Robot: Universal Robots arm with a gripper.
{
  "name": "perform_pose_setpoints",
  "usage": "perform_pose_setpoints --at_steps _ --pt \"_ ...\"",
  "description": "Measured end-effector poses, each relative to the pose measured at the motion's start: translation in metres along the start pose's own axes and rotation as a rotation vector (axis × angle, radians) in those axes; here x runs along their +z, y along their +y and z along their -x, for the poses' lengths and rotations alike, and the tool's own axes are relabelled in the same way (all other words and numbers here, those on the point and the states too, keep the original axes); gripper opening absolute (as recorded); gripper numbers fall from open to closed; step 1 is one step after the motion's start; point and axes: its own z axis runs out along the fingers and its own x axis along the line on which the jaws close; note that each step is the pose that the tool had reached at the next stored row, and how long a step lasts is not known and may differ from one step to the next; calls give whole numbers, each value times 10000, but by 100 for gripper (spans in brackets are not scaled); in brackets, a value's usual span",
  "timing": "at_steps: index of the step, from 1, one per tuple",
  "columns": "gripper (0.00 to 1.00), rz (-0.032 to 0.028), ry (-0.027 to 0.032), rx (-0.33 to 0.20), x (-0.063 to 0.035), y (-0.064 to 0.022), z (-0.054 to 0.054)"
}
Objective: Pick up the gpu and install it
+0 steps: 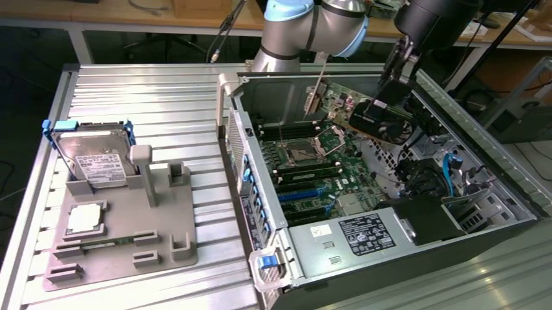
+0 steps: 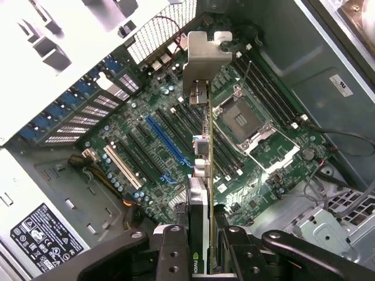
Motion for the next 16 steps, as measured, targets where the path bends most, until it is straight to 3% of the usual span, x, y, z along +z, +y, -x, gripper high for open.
perform_pose_setpoints --at_steps 5,16 --pt "27 -2 36 -815 0 0 0" --pt "27 -3 52 -1201 0 0 0"
